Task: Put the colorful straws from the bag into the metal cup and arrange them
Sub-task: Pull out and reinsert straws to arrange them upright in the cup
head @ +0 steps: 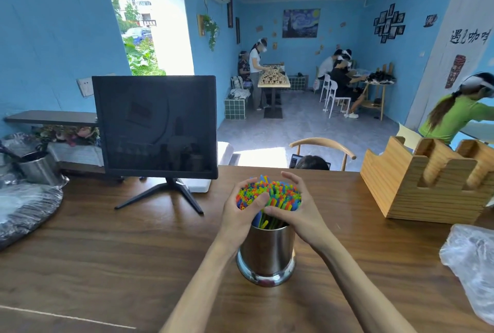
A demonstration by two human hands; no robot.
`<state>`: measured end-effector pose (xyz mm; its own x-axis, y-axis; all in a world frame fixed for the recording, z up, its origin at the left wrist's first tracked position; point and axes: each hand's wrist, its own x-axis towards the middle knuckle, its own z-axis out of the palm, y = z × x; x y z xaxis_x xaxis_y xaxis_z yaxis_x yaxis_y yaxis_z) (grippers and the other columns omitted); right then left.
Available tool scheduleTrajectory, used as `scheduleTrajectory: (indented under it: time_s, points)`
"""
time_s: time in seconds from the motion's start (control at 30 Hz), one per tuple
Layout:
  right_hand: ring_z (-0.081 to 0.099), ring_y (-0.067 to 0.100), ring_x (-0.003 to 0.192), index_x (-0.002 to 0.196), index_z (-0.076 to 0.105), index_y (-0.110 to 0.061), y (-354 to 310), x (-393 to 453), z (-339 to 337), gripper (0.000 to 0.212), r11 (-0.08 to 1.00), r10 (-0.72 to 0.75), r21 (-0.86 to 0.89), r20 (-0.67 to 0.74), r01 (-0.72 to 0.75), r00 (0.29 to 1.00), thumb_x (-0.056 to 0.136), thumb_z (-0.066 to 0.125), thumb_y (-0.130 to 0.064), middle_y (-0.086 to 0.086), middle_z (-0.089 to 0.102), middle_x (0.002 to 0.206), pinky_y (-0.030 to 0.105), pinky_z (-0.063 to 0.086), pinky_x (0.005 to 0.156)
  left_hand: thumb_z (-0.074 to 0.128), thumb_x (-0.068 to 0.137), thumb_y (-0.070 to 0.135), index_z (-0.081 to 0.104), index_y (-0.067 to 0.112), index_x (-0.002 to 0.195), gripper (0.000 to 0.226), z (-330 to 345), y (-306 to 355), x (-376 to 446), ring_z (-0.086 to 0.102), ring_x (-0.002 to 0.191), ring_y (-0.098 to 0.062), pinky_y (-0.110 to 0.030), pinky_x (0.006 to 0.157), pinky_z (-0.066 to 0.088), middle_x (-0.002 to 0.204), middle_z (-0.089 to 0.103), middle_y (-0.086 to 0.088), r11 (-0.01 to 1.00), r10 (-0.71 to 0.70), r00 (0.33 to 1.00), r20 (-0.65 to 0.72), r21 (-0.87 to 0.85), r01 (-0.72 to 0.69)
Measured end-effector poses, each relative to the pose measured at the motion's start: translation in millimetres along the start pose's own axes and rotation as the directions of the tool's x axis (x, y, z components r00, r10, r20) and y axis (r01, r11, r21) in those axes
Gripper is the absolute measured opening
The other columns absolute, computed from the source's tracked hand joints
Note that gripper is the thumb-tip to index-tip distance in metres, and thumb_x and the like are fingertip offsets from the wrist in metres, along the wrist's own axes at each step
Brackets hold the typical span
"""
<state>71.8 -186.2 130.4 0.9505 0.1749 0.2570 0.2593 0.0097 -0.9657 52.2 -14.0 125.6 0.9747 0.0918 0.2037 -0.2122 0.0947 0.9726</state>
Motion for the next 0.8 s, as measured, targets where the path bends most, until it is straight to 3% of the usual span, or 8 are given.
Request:
scheduleTrajectory:
  time_s: [0.13, 0.23, 0.37, 0.47, 0.57, 0.73, 0.8]
  points:
    - [0.074, 0.018, 0.102, 0.14, 0.046, -0.025, 5.1, 1.0, 1.7, 0.089, 1.0, -0.007, 0.002, -0.028, 0.007, 1.0, 0.068, 0.092, 0.0, -0.003, 0.069, 0.118, 0.027, 0.059, 0.081, 0.085, 0.072, 0.051, 0.061, 0.028, 0.133, 0.07, 0.6, 4.5, -2.5, 0.07, 0.114, -0.013, -0.022, 0.082, 0.058, 0.121, 0.072, 0.01, 1.0, -0.003, 1.0, 0.018, -0.017, 0.004]
    - [0.073, 0.015, 0.103, 0.139, 0.047, -0.023, 7.3, -0.7, 1.3, 0.085, 1.0, -0.021, -0.004, -0.033, 0.021, 0.999, 0.07, 0.089, 0.004, 0.003, 0.066, 0.125, 0.026, 0.058, 0.082, 0.078, 0.08, 0.059, 0.047, 0.034, 0.145, 0.076, -4.2, 10.3, -9.2, 0.061, 0.123, 0.001, -0.016, 0.091, 0.052, 0.133, 0.062, 0.025, 1.0, 0.013, 0.999, 0.044, 0.0, -0.013]
    - [0.072, 0.014, 0.102, 0.135, 0.053, -0.024, 9.6, -3.0, -1.0, 0.077, 0.999, -0.015, -0.036, -0.03, 0.014, 0.999, 0.072, 0.087, 0.007, 0.003, 0.068, 0.124, 0.024, 0.057, 0.083, 0.059, 0.098, 0.04, 0.043, 0.029, 0.149, 0.054, -9.3, 15.3, -21.2, 0.053, 0.124, 0.014, -0.005, 0.091, 0.044, 0.149, 0.047, 0.015, 0.998, 0.056, 0.997, 0.058, -0.036, -0.054]
    - [0.072, 0.012, 0.102, 0.129, 0.057, -0.026, 9.3, -4.4, -3.0, 0.068, 0.999, -0.008, -0.053, -0.014, 0.007, 1.0, 0.075, 0.084, 0.006, -0.003, 0.07, 0.118, 0.023, 0.057, 0.081, 0.064, 0.093, 0.021, 0.049, 0.023, 0.145, 0.053, -14.3, 10.6, -29.8, 0.057, 0.125, 0.007, -0.008, 0.093, 0.046, 0.144, 0.058, 0.012, 0.993, 0.094, 0.995, 0.024, -0.072, -0.092]
    - [0.071, 0.008, 0.101, 0.129, 0.056, -0.029, 8.4, -5.2, -3.7, 0.068, 0.998, 0.006, -0.056, 0.009, -0.005, 1.0, 0.077, 0.083, 0.005, -0.012, 0.07, 0.113, 0.023, 0.057, 0.079, 0.047, 0.079, 0.004, 0.051, 0.023, 0.143, 0.067, -22.1, 5.6, -34.0, 0.058, 0.127, 0.001, -0.011, 0.095, 0.047, 0.136, 0.065, 0.018, 0.993, 0.106, 0.994, 0.029, -0.05, -0.104]
    - [0.07, 0.013, 0.111, 0.143, 0.043, -0.025, 0.8, -4.7, -1.5, 0.074, 0.999, 0.019, 0.03, 0.061, -0.021, 0.998, 0.085, 0.076, 0.004, -0.004, 0.066, 0.129, 0.025, 0.057, 0.089, 0.05, 0.099, -0.014, 0.057, 0.032, 0.135, 0.059, -24.6, 2.5, -32.0, 0.059, 0.125, 0.003, -0.012, 0.096, 0.048, 0.132, 0.066, 0.023, 0.995, 0.095, 0.995, -0.026, 0.026, -0.094]
    - [0.06, 0.012, 0.126, 0.143, 0.036, -0.02, -2.7, -5.9, -0.6, 0.065, 0.999, -0.008, 0.05, -0.018, 0.009, 1.0, 0.09, 0.072, -0.006, 0.003, 0.056, 0.143, 0.023, 0.051, 0.1, 0.056, 0.097, -0.013, 0.058, 0.03, 0.135, 0.057, -21.0, 3.3, -32.7, 0.06, 0.124, 0.002, -0.01, 0.097, 0.045, 0.133, 0.067, 0.019, 0.991, 0.108, 0.994, -0.023, 0.082, -0.105]
